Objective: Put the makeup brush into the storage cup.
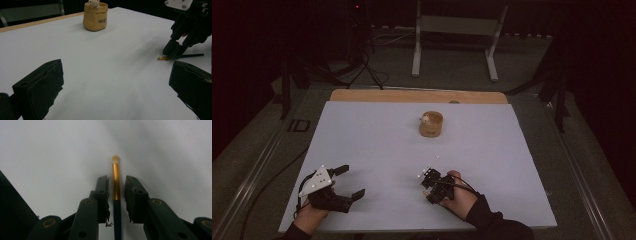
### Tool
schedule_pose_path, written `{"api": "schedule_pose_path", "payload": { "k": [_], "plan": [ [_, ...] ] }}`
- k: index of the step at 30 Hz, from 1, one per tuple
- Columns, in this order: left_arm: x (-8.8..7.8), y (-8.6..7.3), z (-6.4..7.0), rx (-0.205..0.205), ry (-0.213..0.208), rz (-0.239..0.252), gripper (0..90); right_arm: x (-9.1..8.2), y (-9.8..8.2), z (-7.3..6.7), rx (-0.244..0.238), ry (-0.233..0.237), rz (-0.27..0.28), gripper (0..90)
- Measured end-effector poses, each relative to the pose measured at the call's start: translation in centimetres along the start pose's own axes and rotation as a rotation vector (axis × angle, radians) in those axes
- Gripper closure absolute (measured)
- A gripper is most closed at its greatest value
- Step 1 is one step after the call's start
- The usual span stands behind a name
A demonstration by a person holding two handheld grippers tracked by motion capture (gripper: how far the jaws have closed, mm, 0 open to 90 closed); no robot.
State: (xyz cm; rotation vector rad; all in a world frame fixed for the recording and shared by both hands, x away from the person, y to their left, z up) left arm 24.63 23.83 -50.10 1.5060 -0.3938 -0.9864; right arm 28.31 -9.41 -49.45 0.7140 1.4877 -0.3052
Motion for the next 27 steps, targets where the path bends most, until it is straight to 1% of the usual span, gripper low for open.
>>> {"api": "schedule_pose_path", "payload": {
  "k": [1,2,3,7,10,11,12,14,16,18,20,23,25,26,27],
  "plan": [
    [0.0,0.0,0.0,0.0,-0.001,-0.001,0.6,0.0,0.0,0.1,-0.006,0.004,-0.013,72.9],
    [0.0,0.0,0.0,-0.001,-0.001,-0.001,0.6,0.1,0.1,0.1,-0.002,0.007,-0.015,73.1],
    [0.0,0.0,0.0,-0.002,-0.002,0.0,0.6,0.1,0.1,0.1,-0.009,0.011,-0.021,73.3],
    [0.1,0.0,0.0,-0.003,-0.003,-0.001,0.6,0.3,0.3,-0.1,-0.036,-0.008,-0.037,75.7],
    [0.1,0.0,0.0,-0.005,-0.004,-0.001,0.6,0.3,0.6,-0.2,-0.049,-0.012,-0.052,77.6],
    [0.1,0.0,0.0,-0.006,-0.003,-0.002,0.6,0.4,0.8,-0.2,-0.05,-0.018,-0.059,79.4],
    [0.1,0.0,0.0,-0.006,-0.003,-0.004,0.6,0.4,0.9,-0.3,-0.061,-0.036,-0.073,81.2],
    [0.1,0.0,0.0,-0.005,-0.003,-0.003,0.6,0.5,1.2,-0.6,-0.074,-0.055,-0.095,81.4],
    [0.1,0.0,0.0,-0.006,-0.004,-0.003,0.6,0.5,1.4,-0.9,-0.096,-0.073,-0.113,81.7],
    [0.1,0.0,0.0,-0.003,-0.003,-0.005,0.6,0.6,1.5,-1.1,-0.101,-0.082,-0.123,82.1],
    [0.1,0.0,0.0,-0.004,-0.004,-0.005,0.6,0.6,1.7,-1.1,-0.108,-0.082,-0.137,83.2],
    [0.1,0.0,0.0,-0.005,-0.005,-0.004,0.6,0.6,1.7,-1.1,-0.113,-0.081,-0.136,84.2],
    [0.1,0.0,0.0,-0.005,-0.005,-0.004,0.6,0.5,1.6,-0.8,-0.105,-0.057,-0.123,84.4],
    [0.1,0.0,0.0,-0.005,-0.004,-0.004,0.6,0.3,1.6,-0.5,-0.097,-0.031,-0.113,84.5],
    [0.1,0.0,0.0,-0.005,-0.004,-0.004,0.6,0.2,1.5,-0.3,-0.087,-0.023,-0.103,84.6]
  ]
}}
Point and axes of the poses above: each handheld gripper's, and its own axes: x roughly forward along the jaws, y roughly out of its top, z roughly to its right, the point moved 1 cm from there along x, roughly forward along the jaws, and after that the axes turned 1 degree about -x, right-handed, at the moved point
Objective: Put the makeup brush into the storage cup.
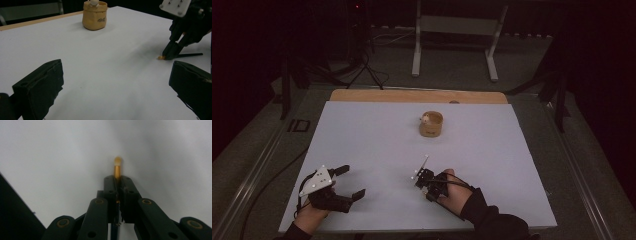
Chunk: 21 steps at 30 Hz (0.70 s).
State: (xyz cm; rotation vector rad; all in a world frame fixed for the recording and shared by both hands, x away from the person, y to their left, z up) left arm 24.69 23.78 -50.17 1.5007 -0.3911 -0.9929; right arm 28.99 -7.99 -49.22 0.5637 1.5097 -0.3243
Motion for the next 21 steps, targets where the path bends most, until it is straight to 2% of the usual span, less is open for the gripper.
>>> {"api": "schedule_pose_path", "payload": {
  "k": [5,9,18,21],
  "plan": [
    [0.0,0.0,0.0,0.001,0.0,-0.002,0.6,-1.2,-0.3,1.1,0.009,0.02,0.032,84.7],
    [0.0,0.0,0.0,0.0,0.001,-0.002,0.6,-1.8,-0.4,1.6,0.007,0.022,0.033,84.7],
    [0.0,0.0,0.0,0.002,0.0,-0.001,0.6,-3.8,-0.9,3.2,0.031,0.067,0.145,84.7],
    [0.0,0.0,0.0,0.002,0.0,-0.002,0.6,-4.4,-1.3,3.7,0.039,0.06,0.179,84.7]
  ]
}}
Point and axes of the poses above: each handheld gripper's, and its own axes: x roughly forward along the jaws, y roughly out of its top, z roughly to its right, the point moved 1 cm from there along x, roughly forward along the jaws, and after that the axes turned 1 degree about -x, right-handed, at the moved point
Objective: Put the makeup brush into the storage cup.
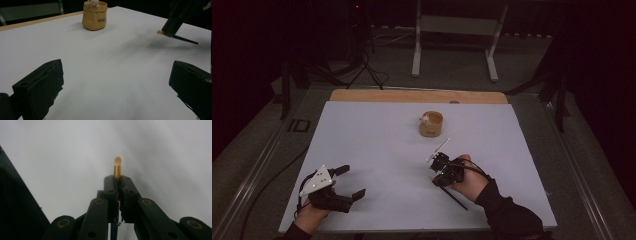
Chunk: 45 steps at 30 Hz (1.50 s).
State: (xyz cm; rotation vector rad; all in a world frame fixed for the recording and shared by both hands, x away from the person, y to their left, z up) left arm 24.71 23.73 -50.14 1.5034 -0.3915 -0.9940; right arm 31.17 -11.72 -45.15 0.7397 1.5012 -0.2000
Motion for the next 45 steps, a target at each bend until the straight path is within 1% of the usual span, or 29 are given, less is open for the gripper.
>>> {"api": "schedule_pose_path", "payload": {
  "k": [2,4,5,6,9,10,11,12,13,15,16,18,21,22,23,24,26,32,35,36,37,38,39,43,45],
  "plan": [
    [0.0,0.0,0.0,-0.001,-0.001,0.0,0.6,-0.5,-0.3,0.4,0.002,0.009,0.024,84.7],
    [0.0,0.0,0.0,-0.001,-0.001,0.0,0.6,-0.9,-0.5,0.7,-0.004,0.002,0.031,84.7],
    [0.0,0.0,0.0,-0.002,-0.001,0.0,0.6,-1.2,-0.6,0.9,0.003,0.003,0.047,84.7],
    [0.0,0.0,0.0,-0.002,-0.001,-0.001,0.6,-1.5,-0.7,1.0,-0.007,0.003,0.053,84.7],
    [0.0,0.0,0.0,-0.003,-0.001,-0.001,0.6,-2.2,-1.0,1.5,-0.008,0.005,0.08,84.7],
    [0.0,0.0,0.0,-0.003,-0.002,-0.001,0.6,-2.5,-1.1,1.7,0.002,0.004,0.094,84.7],
    [0.0,0.0,0.0,-0.004,-0.003,0.0,0.6,-2.7,-1.2,1.9,-0.002,0.005,0.11,84.7],
    [0.0,0.0,0.0,-0.004,-0.003,0.0,0.6,-3.1,-1.4,2.1,-0.014,0.015,0.144,84.7],
    [0.0,0.0,0.0,-0.004,-0.003,0.0,0.6,-3.3,-1.5,2.3,0.0,0.016,0.153,84.7],
    [0.0,0.0,0.0,-0.005,-0.002,0.002,0.6,-3.8,-1.7,2.7,-0.007,0.003,0.186,84.7],
    [0.0,0.0,0.0,-0.004,-0.002,0.001,0.6,-4.2,-1.8,2.9,0.004,0.005,0.2,84.7],
    [0.0,0.0,0.0,-0.005,-0.001,0.001,0.6,-4.7,-2.0,3.2,0.002,-0.003,0.235,84.7],
    [0.0,0.0,0.0,-0.005,-0.002,0.0,0.6,-5.6,-2.3,3.8,0.01,-0.007,0.303,84.7],
    [0.0,0.0,0.0,-0.004,-0.002,0.0,0.6,-5.7,-2.4,4.0,0.012,-0.016,0.323,84.7],
    [0.0,0.0,0.0,-0.004,-0.003,-0.001,0.6,-5.9,-2.5,4.1,0.012,-0.019,0.347,84.7],
    [0.1,0.0,0.0,-0.004,-0.003,-0.001,0.6,-6.0,-2.6,4.2,0.012,-0.011,0.367,84.7],
    [0.1,0.0,0.0,-0.005,-0.002,-0.001,0.6,-6.1,-2.8,4.3,0.007,-0.024,0.401,84.7],
    [0.0,0.0,0.0,-0.005,0.002,0.0,0.6,-6.6,-3.2,4.8,0.017,-0.017,0.476,84.7],
    [0.1,0.0,0.0,-0.005,-0.001,-0.002,0.6,-6.9,-3.4,4.9,0.019,-0.03,0.528,84.8],
    [0.1,0.0,0.0,-0.005,-0.001,-0.002,0.6,-6.9,-3.4,4.9,0.019,-0.03,0.528,84.8],
    [0.1,0.0,0.0,-0.006,0.0,-0.001,0.6,-7.0,-3.5,5.0,0.021,-0.022,0.548,84.7],
    [0.1,0.0,0.0,-0.006,0.001,-0.001,0.6,-7.1,-3.5,5.0,0.023,-0.02,0.555,84.7],
    [0.0,0.0,0.0,-0.005,0.002,0.0,0.6,-7.1,-3.4,5.1,0.023,-0.015,0.551,84.7],
    [0.1,0.0,0.0,-0.007,0.0,0.0,0.6,-7.1,-3.4,5.3,0.024,-0.026,0.569,84.7],
    [0.1,0.0,0.0,-0.009,-0.003,-0.002,0.6,-7.3,-3.4,5.3,0.026,-0.044,0.603,84.8]
  ]
}}
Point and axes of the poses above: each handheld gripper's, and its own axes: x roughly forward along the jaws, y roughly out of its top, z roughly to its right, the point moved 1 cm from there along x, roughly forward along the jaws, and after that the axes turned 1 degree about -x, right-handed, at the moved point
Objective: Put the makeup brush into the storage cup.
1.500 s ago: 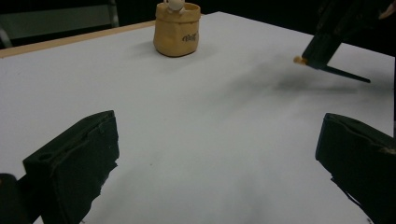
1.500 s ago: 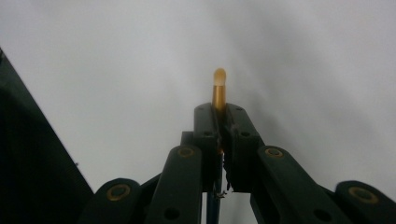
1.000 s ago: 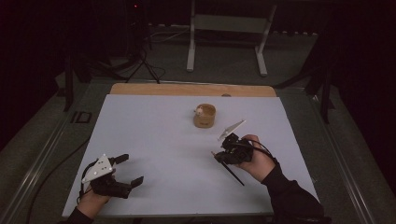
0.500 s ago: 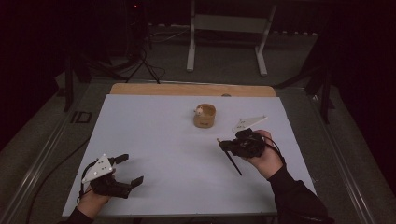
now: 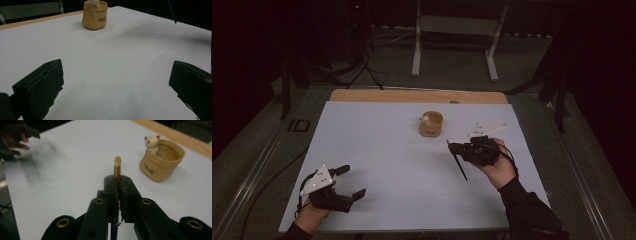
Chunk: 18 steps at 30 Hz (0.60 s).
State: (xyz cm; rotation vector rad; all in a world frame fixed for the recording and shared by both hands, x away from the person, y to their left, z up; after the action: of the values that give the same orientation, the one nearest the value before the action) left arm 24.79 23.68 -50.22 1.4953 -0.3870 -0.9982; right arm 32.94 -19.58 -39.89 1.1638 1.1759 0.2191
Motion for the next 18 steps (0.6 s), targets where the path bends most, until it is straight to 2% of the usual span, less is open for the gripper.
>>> {"api": "schedule_pose_path", "payload": {
  "k": [7,13,18],
  "plan": [
    [0.03,-0.01,-0.02,-0.003,-0.002,0.002,0.6,-0.69,0.58,0.31,-0.008,-0.035,0.092,84.7],
    [0.04,-0.02,-0.05,-0.006,-0.003,0.003,0.6,-0.99,0.61,0.81,0.0,-0.043,0.15,84.7],
    [0.03,-0.02,-0.05,-0.005,-0.003,0.003,0.6,-1.06,0.72,1.02,-0.013,-0.049,0.175,84.7]
  ]
}}
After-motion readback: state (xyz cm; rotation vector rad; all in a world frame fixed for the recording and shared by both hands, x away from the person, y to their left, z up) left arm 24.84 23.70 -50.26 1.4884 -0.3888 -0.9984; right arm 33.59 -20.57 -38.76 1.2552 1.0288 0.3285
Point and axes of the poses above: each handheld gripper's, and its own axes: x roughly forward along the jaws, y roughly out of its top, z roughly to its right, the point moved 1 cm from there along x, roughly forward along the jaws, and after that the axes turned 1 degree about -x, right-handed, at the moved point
